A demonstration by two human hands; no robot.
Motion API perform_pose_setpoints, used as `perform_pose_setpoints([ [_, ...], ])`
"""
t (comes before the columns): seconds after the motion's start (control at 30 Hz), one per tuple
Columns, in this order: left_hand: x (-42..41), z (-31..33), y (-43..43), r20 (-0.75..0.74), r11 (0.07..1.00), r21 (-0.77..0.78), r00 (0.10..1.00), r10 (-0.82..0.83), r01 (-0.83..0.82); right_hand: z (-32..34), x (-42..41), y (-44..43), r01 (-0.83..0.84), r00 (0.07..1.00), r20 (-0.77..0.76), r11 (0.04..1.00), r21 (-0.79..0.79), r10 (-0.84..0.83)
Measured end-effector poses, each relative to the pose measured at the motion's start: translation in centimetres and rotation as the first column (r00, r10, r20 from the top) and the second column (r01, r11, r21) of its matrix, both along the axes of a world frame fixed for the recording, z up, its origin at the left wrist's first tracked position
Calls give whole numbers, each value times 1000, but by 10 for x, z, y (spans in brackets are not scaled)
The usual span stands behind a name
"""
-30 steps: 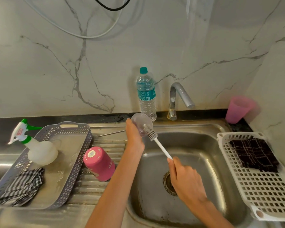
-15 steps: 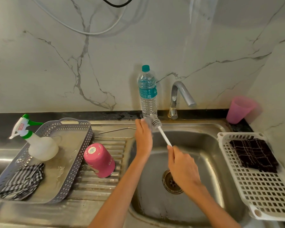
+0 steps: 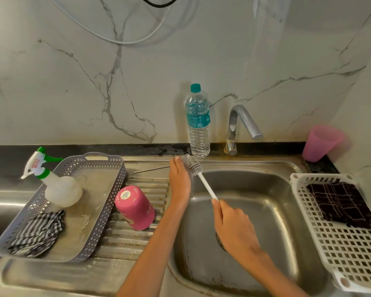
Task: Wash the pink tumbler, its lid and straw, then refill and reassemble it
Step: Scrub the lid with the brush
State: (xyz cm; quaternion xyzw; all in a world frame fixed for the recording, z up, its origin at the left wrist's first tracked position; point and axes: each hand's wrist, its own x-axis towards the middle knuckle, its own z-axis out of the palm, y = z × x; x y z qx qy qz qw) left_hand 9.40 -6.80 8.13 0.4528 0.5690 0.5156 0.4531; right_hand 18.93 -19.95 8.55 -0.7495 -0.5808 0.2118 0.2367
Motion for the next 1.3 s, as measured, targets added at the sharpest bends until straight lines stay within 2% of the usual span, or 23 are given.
perform_pose_setpoints([
  [0.17,0,-9,-14,-125,992,3,985,-122,123,-14,15,27,53,998,-34,997,-47,-55],
  [0.23,-5,-14,-12,-168,995,13,981,-93,97,-18,16,33,43,998,-48,998,-46,-45],
  [0.3,-15,-23,1,-279,998,14,958,-62,69,-22,17,33,43,997,-58,998,-46,-46],
  [0.37,-28,-36,16,-453,999,44,891,8,13,-26,19,30,48,996,-71,996,-80,-54],
  [0.43,-42,-50,31,-624,995,83,775,98,-60,-33,21,26,41,995,-88,994,-103,-50],
  [0.57,-53,-64,53,-830,992,-3,553,70,-130,-43,22,23,46,994,-89,993,-111,-56],
  [0.8,-61,-74,76,-955,983,-93,294,-43,-158,-51,28,27,50,991,-115,994,-93,-61],
  [0.93,-63,-79,78,-972,979,-88,232,-44,-183,-56,30,29,57,991,-113,993,-101,-69],
  [1.03,-60,-84,78,-977,973,-6,211,44,-230,-62,28,30,50,992,-106,992,-116,-62],
  [1.13,-56,-84,85,-983,991,89,153,103,-99,-65,27,30,52,991,-114,992,-114,-65],
  [1.2,-52,-83,93,-994,997,64,87,60,42,-65,29,29,55,989,-128,993,-109,-69],
  [1.3,-47,-83,108,-999,987,-17,-45,-10,159,-67,34,28,77,981,-169,990,-114,-96],
])
